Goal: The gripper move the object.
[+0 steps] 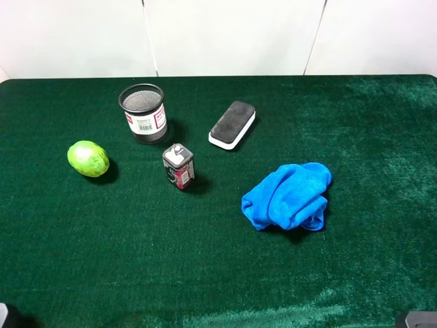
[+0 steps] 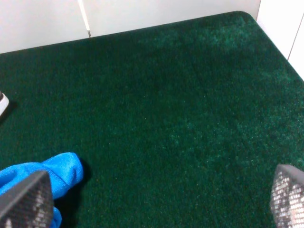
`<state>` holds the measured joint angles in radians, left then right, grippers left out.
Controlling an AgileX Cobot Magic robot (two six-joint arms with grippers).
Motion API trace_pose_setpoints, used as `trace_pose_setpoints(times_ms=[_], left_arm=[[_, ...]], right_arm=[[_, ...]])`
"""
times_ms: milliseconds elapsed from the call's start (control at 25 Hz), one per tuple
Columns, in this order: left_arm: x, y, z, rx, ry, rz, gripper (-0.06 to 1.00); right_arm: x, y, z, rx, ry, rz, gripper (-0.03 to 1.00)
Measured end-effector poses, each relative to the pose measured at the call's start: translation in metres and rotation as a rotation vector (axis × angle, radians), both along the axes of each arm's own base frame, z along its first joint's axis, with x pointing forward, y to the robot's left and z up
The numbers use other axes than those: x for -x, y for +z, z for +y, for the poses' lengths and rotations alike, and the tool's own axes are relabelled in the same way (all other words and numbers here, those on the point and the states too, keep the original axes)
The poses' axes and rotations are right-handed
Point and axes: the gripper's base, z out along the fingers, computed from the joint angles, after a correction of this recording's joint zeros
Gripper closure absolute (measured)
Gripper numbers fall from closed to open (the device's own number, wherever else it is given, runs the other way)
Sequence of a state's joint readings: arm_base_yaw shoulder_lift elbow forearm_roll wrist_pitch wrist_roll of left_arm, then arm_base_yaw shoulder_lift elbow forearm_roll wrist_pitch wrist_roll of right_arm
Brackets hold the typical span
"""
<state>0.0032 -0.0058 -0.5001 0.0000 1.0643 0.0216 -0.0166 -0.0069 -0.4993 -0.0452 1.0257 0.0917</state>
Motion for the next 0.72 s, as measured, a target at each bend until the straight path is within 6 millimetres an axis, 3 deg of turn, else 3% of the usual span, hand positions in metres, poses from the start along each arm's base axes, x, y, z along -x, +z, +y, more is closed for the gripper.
trace_pose_setpoints(times_ms=[720], left_arm=[[-0.0074, 0.0053, 0.0, 0.0, 0.0, 0.062, -0.05]], right_arm=[[0.0, 0.0, 0.0, 0.0, 0.0, 0.0, 0.27]])
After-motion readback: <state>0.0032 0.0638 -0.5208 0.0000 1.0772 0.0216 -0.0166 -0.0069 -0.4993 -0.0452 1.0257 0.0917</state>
